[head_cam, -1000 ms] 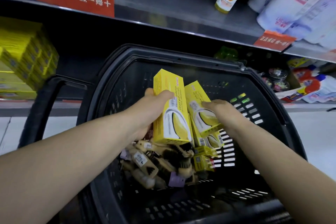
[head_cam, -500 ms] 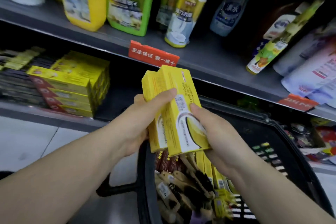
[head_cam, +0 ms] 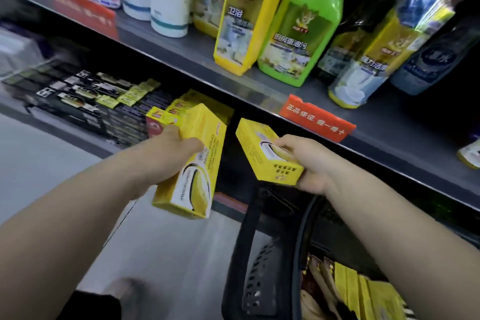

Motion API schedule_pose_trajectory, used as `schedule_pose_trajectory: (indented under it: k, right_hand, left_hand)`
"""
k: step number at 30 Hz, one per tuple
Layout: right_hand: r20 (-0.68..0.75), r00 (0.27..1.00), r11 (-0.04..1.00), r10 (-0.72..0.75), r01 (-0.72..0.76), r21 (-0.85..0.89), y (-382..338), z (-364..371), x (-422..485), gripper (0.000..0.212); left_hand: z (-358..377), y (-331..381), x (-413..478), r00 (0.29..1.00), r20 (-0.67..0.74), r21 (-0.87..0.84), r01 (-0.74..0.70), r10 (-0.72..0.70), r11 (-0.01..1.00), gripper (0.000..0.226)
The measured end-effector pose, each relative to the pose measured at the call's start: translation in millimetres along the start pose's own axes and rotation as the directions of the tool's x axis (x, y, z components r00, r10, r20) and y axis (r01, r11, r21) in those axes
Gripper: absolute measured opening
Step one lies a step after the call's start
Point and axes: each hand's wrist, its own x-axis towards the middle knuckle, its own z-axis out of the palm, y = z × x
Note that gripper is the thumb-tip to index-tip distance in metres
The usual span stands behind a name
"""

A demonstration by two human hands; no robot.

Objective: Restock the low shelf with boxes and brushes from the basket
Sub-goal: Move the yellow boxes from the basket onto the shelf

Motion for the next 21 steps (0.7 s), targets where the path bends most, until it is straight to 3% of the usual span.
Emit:
schedule_pose_trajectory:
  k: [3,5,6,8,10,11,13,14,21]
  right_hand:
    - [-0.085,0.996,0.972,0.021,-0.041,-0.233,-3.4,4.4,39.5,0.022]
    - [-0.139,0.990,0.874,-0.022,-0.049,-0.484,-1.7,10.7,70.1,0.026]
    - [-0.141,0.989,0.747,-0.045,-0.061,-0.662,0.5,13.5,85.1,0.028]
    - [-0.135,0.989,0.369,-0.052,-0.107,-0.923,3.9,18.2,110.7,0.028]
    - [-0.159,0.987,0.138,0.006,-0.158,-0.978,7.4,23.9,129.4,0.018]
    - [-0.156,0.987,0.101,0.038,-0.159,-0.982,10.4,26.0,140.6,0.025]
    - [-0.136,0.987,0.042,0.090,-0.141,-0.989,17.8,29.7,157.5,0.064]
    - [-0.107,0.990,0.017,0.087,-0.109,-0.994,23.9,30.3,167.1,0.073]
    - [0.048,0.991,-0.026,0.123,0.052,-0.998,49.0,33.1,188.6,0.086]
  left_hand:
    - [-11.2,-2.6,5.1,1.000,-0.005,0.151,-0.003,0.004,0.989,0.039]
    - [-14.6,-1.3,9.4,1.000,-0.021,0.160,-0.005,0.008,0.987,0.039]
    - [-15.6,-0.6,13.0,0.999,-0.031,0.161,-0.006,0.011,0.987,0.043]
    - [-18.4,1.6,19.2,0.999,-0.035,0.160,-0.007,0.013,0.987,0.055]
    - [-20.4,0.8,26.4,1.000,-0.016,0.147,-0.020,0.023,0.989,0.050]
    - [-20.7,0.6,29.8,1.000,-0.007,0.130,-0.026,0.027,0.991,0.047]
    - [-21.0,0.6,35.4,0.999,0.014,0.086,-0.032,0.031,0.996,0.042]
    - [-21.1,0.3,37.6,0.999,0.024,0.062,-0.031,0.029,0.998,0.043]
    - [-24.7,-4.5,45.9,0.997,0.069,-0.066,-0.022,0.026,0.998,0.050]
